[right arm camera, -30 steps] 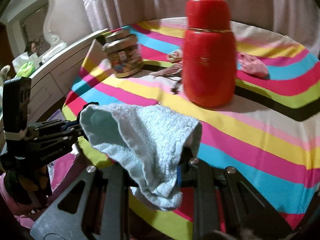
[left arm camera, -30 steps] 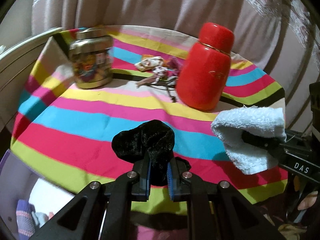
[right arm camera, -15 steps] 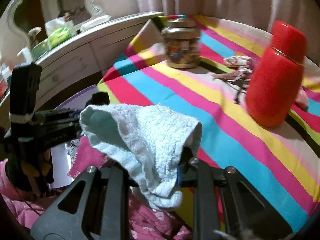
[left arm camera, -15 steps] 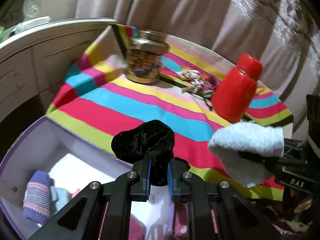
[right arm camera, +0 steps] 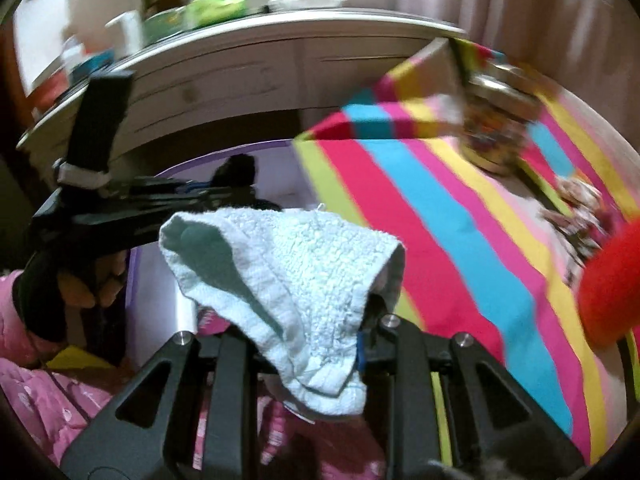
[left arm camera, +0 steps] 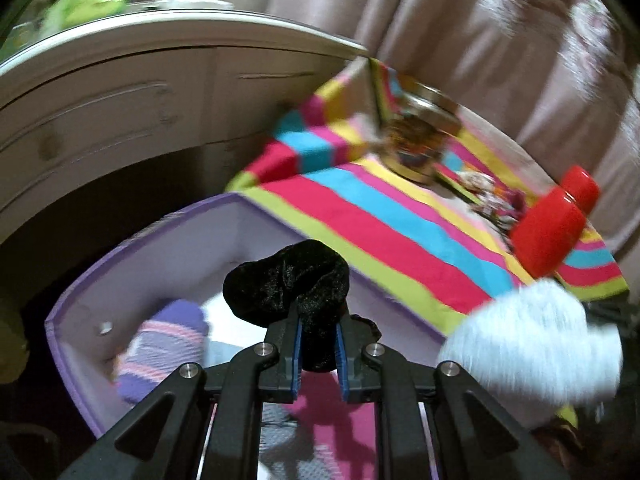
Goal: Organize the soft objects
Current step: 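Lower both items into the white box and open both tools, then return to the table and grasp the pink fuzzy pouch with the right tool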
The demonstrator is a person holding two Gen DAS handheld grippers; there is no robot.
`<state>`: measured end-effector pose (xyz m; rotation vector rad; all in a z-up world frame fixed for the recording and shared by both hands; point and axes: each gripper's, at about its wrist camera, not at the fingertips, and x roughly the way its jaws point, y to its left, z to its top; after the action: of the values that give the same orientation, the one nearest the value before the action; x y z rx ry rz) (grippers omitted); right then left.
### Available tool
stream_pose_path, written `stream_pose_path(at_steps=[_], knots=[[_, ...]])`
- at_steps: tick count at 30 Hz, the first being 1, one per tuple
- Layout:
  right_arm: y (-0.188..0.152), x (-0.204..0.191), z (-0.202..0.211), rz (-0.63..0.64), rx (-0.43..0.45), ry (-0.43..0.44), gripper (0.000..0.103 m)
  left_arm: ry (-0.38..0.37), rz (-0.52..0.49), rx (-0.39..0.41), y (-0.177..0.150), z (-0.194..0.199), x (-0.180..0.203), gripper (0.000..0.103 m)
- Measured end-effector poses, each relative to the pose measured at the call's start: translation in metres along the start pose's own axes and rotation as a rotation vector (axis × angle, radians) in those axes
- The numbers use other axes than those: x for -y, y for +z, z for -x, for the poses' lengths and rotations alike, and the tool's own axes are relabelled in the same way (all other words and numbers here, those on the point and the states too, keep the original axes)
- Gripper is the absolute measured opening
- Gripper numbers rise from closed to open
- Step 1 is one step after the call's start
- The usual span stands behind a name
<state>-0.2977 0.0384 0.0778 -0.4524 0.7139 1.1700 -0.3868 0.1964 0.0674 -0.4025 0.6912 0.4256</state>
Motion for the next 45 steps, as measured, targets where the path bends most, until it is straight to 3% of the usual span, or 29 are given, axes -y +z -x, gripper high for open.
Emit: stream_pose_path(at_steps=[1,2,3,4,5,8,13,22,27,35,43,45], knots=[[0.003,-0.008,-0.006,0.017,-0.006,0.039,0.032,0.021,0.015,0.006,0.001,0.001,-0.005,0.019],[0.005,-0.015,-0.011,0.028,-0.011,0.064,0.036,0.051,0.036,0.014,0.002,0.003,-0.012,0.030],[0.007,-0.019,-0.014,0.034,-0.013,0.075,0.049,0.078,0.049,0.022,0.004,0.005,-0.018,0.038],[0.008,-0.023,-0.017,0.041,-0.013,0.082,0.062,0.112,0.057,0.034,0.006,0.007,-0.022,0.055],[0.008,-0.025,-0.017,0.040,-0.010,0.085,0.065,0.162,0.062,0.064,0.008,0.012,-0.026,0.069],[0.006,-0.019,-0.010,-0.006,0.026,0.126,0.070,0.232,0.059,0.151,0.012,0.024,-0.027,0.085],[-0.003,0.022,0.006,-0.190,0.083,0.128,0.076,0.168,0.014,0.165,0.016,0.017,-0.003,0.085],[-0.067,0.111,0.033,-0.456,0.089,-0.060,0.076,-0.132,-0.265,-0.028,0.020,-0.052,0.120,0.085],[-0.123,0.168,0.061,-0.606,0.102,-0.196,0.076,-0.212,-0.348,-0.115,0.027,-0.107,0.186,0.085],[-0.206,0.273,0.116,-0.909,0.169,-0.371,0.076,-0.281,-0.396,-0.135,0.055,-0.200,0.275,0.085],[-0.224,0.359,0.138,-0.968,0.198,-0.486,0.076,-0.267,-0.397,-0.080,0.086,-0.261,0.321,0.085],[-0.221,0.388,0.132,-0.958,0.171,-0.518,0.076,-0.276,-0.367,-0.124,0.090,-0.275,0.321,0.085]])
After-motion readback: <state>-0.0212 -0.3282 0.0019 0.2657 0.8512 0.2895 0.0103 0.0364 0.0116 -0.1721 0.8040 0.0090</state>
